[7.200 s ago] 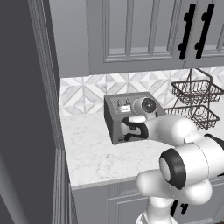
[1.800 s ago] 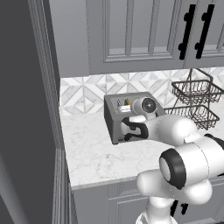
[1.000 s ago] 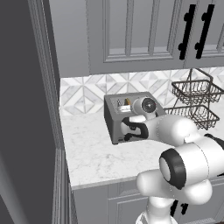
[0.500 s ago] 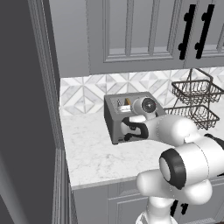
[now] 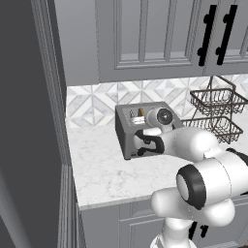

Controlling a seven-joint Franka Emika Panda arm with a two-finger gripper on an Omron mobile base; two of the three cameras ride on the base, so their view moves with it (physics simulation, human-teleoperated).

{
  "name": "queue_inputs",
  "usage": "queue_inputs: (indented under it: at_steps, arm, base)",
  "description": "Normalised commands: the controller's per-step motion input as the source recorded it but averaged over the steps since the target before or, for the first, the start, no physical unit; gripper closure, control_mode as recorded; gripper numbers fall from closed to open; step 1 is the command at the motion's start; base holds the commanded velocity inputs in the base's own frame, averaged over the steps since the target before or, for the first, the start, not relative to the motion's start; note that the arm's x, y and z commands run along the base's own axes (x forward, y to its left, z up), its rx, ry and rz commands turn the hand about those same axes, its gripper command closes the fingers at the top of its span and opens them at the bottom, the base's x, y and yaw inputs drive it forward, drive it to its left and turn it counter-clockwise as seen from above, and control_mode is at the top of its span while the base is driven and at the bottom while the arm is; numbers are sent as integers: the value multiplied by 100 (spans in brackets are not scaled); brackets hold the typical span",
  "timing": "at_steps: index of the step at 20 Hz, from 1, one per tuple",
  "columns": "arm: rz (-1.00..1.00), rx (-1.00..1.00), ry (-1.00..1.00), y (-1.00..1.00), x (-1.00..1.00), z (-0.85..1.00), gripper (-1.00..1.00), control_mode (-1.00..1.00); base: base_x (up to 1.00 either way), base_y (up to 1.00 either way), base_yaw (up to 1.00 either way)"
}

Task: Start the toaster. Once the lever pops up, take the bread to the plate on the dining counter.

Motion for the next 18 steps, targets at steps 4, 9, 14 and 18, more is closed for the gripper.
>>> queue_inputs:
  at_steps: [4, 9, 14, 18]
  arm:
    - [0, 0, 0, 0, 0, 0, -100, -100]
    - [0, 0, 0, 0, 0, 0, -100, -100]
    - [0, 0, 0, 0, 0, 0, -100, -100]
    - [0, 0, 0, 0, 0, 0, -100, -100]
  base:
    - [0, 0, 0]
    - [0, 0, 0]
    - [0, 0, 0]
    - [0, 0, 0]
